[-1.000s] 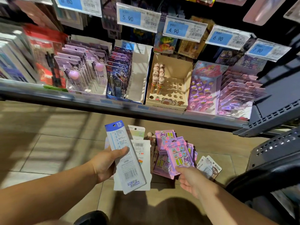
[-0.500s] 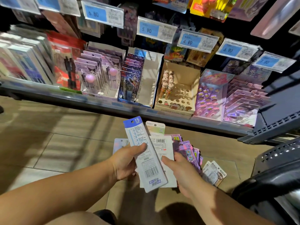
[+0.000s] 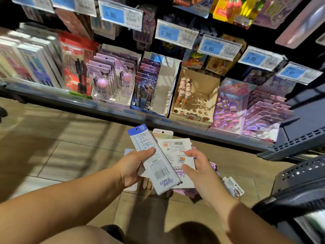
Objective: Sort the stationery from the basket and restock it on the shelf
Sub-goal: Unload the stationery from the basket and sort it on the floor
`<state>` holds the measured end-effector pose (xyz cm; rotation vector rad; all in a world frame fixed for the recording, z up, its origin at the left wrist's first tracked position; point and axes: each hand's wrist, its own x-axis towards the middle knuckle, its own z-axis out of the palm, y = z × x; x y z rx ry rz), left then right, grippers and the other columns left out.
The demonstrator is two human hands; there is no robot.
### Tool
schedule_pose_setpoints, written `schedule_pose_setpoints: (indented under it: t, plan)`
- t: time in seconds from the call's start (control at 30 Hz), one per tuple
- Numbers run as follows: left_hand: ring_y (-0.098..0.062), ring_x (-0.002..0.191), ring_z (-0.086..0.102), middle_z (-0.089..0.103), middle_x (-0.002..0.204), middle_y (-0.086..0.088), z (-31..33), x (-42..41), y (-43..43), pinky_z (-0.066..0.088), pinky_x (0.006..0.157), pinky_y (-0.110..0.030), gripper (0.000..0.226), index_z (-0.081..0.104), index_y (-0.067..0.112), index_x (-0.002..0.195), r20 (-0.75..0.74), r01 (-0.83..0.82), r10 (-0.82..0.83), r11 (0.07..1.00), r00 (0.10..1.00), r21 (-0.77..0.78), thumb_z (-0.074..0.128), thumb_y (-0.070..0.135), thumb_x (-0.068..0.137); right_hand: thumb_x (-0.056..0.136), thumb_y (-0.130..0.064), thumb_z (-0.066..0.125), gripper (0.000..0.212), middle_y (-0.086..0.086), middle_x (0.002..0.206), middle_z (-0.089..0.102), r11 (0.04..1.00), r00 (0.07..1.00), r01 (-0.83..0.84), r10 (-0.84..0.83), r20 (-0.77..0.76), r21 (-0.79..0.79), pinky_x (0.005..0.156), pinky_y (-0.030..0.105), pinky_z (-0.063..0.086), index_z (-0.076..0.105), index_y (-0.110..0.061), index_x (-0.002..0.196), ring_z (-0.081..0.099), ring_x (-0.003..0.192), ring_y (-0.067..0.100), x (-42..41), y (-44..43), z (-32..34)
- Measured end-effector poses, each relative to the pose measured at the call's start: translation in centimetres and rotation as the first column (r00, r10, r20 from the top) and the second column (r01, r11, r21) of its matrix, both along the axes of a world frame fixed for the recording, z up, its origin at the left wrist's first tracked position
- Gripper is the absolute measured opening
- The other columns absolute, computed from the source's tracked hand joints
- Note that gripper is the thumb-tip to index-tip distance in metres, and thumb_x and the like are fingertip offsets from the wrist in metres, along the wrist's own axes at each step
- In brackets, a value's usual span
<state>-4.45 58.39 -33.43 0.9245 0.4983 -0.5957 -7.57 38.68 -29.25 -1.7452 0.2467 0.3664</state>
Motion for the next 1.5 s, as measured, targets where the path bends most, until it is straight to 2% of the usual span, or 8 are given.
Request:
schedule_pose_setpoints:
  t: [0.1, 0.2, 0.33, 0.67, 0.93, 1.13, 1.23, 1.5]
  plan:
    - [-0.034, 0.105, 0.067, 0.068, 0.119, -0.02, 0.1, 0.3, 0.0, 0.061, 0.073, -0.043, 0.032, 0.056, 0.004, 0.128, -0.024, -0.015, 0.015, 1.0, 1.0, -0.008, 0.053, 0.013, 0.097, 0.077, -0.01, 0.078, 0.038, -0.016, 0.115, 0.061, 0.983, 0.986, -0.16, 0.163, 0.029, -0.086, 0.085, 0.014, 0.048, 0.06, -0.034, 0.1, 0.06, 0.108, 0.008, 0.0, -0.9, 0.1]
    - [-0.032, 0.099, 0.07, 0.068, 0.118, -0.021, -0.2, 0.6, 0.1, 0.061, 0.065, -0.04, 0.037, 0.054, 0.001, 0.131, -0.048, -0.063, 0.061, 0.998, 0.997, -0.031, 0.055, 0.013, 0.095, 0.05, -0.029, 0.089, 0.052, -0.02, 0.131, 0.044, 0.974, 0.973, -0.167, 0.187, 0.136, -0.15, 0.102, 0.023, 0.04, 0.066, -0.045, 0.094, 0.049, 0.125, 0.004, 0.1, -1.6, 0.3]
    - [-0.027, 0.08, 0.074, 0.073, 0.105, -0.018, -0.1, 0.9, 0.1, 0.061, 0.059, -0.037, 0.027, 0.058, 0.002, 0.122, -0.036, -0.089, 0.086, 0.993, 0.996, -0.078, 0.051, 0.011, 0.097, 0.059, 0.014, 0.083, 0.045, -0.011, 0.127, 0.048, 0.992, 0.976, -0.127, 0.126, 0.179, -0.006, 0.096, 0.025, 0.05, 0.071, -0.019, 0.087, 0.061, 0.115, 0.01, 0.2, -2.0, 0.5]
    - [-0.024, 0.079, 0.075, 0.076, 0.095, -0.013, -0.4, 1.2, 0.2, 0.062, 0.065, -0.039, 0.024, 0.06, 0.006, 0.118, -0.018, -0.005, 0.004, 0.998, 1.0, -0.058, 0.052, 0.013, 0.097, 0.067, 0.012, 0.079, 0.044, -0.013, 0.107, 0.059, 0.964, 0.938, -0.117, 0.186, 0.294, -0.238, 0.087, 0.006, 0.044, 0.072, -0.027, 0.086, 0.059, 0.1, -0.008, 0.4, -2.8, 0.7]
    - [-0.027, 0.085, 0.074, 0.072, 0.107, -0.016, -1.6, 1.2, 1.3, 0.057, 0.078, -0.047, 0.042, 0.06, 0.009, 0.117, -0.063, 0.022, -0.024, 0.999, 0.998, -0.038, 0.064, 0.023, 0.078, 0.066, -0.016, 0.076, 0.022, -0.016, 0.093, 0.066, 0.915, 0.832, 0.029, 0.201, 0.517, -0.402, 0.084, 0.005, 0.043, 0.076, -0.025, 0.086, 0.061, 0.091, -0.01, 0.8, -3.9, 0.8]
    - [-0.031, 0.097, 0.069, 0.07, 0.114, -0.019, -2.3, 1.5, 2.0, 0.033, 0.111, -0.054, 0.036, 0.062, 0.007, 0.114, -0.066, 0.012, -0.017, 0.997, 0.998, -0.073, 0.063, 0.022, 0.081, 0.07, 0.008, 0.077, 0.04, -0.012, 0.093, 0.068, 0.922, 0.803, 0.085, 0.16, 0.574, -0.377, 0.083, 0.006, 0.045, 0.071, -0.029, 0.083, 0.063, 0.092, -0.007, 0.8, -4.0, 1.3]
    - [-0.024, 0.074, 0.073, 0.075, 0.087, -0.012, -2.5, 1.5, 2.3, 0.047, 0.095, -0.048, 0.014, 0.063, 0.009, 0.102, -0.024, 0.031, -0.032, 0.999, 0.999, -0.037, 0.056, 0.014, 0.091, 0.072, 0.01, 0.075, 0.042, -0.009, 0.088, 0.07, 0.95, 0.827, 0.12, 0.066, 0.558, -0.289, 0.075, 0.006, 0.047, 0.07, -0.031, 0.077, 0.064, 0.082, -0.005, 1.3, -4.0, 2.3]
    - [-0.022, 0.081, 0.073, 0.075, 0.091, -0.008, -2.3, 1.1, 1.1, 0.059, 0.061, -0.034, 0.038, 0.056, 0.01, 0.115, 0.191, 0.169, -0.192, 0.977, 0.963, 0.13, 0.067, 0.014, 0.079, 0.086, -0.014, 0.071, 0.017, -0.003, 0.072, 0.068, 0.945, 0.938, 0.096, 0.019, 0.346, -0.312, 0.062, 0.019, 0.048, 0.066, -0.021, 0.071, 0.065, 0.076, 0.012, 1.9, -3.4, 2.8]
